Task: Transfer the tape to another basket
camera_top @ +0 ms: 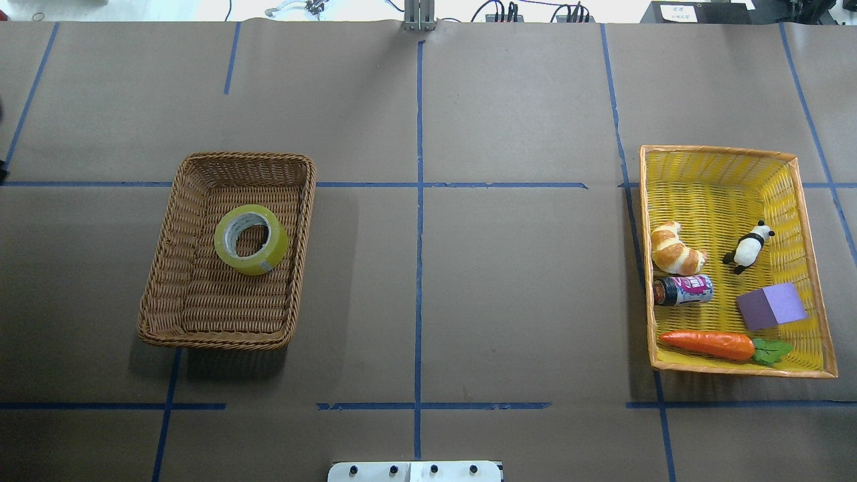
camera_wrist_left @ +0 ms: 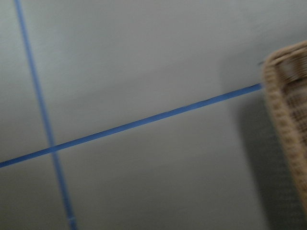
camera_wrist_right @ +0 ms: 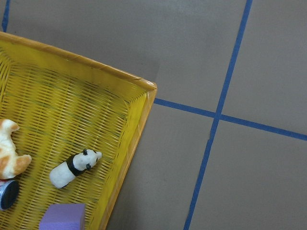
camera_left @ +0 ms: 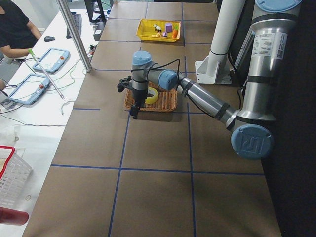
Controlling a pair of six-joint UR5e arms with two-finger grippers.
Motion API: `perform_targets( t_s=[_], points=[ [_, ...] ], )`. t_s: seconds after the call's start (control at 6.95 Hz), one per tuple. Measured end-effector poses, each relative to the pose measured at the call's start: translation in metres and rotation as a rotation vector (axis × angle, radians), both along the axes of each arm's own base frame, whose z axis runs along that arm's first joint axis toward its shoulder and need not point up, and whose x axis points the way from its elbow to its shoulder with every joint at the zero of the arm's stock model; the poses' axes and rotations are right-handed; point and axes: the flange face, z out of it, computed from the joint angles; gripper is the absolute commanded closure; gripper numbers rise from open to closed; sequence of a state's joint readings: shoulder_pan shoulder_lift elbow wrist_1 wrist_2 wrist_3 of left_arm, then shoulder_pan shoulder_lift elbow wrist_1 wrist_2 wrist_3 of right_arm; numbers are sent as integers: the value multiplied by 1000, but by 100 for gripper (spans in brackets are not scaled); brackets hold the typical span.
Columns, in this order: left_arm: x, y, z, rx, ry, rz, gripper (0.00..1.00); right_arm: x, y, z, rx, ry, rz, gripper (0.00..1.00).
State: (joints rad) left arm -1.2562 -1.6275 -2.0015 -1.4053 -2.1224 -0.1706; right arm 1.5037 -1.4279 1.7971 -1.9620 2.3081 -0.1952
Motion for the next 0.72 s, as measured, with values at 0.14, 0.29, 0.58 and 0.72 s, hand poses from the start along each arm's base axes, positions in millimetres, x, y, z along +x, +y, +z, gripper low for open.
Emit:
perform_targets(
  t_s=[0.14, 0.29, 0.58, 0.72],
  points=[
    [-39, -7, 41, -48, 7, 10, 0, 1, 0, -1, 0, -1, 4, 0],
    [-82, -13, 97, -106, 18, 18, 0, 0, -3, -5, 2, 0, 11, 0],
    [-132, -13, 181, -196, 52, 19, 0, 1, -4, -2, -14, 1, 22, 0],
    [-141, -9, 203, -227, 85, 11, 0, 2, -3, 2, -25, 0, 24, 0]
  ],
)
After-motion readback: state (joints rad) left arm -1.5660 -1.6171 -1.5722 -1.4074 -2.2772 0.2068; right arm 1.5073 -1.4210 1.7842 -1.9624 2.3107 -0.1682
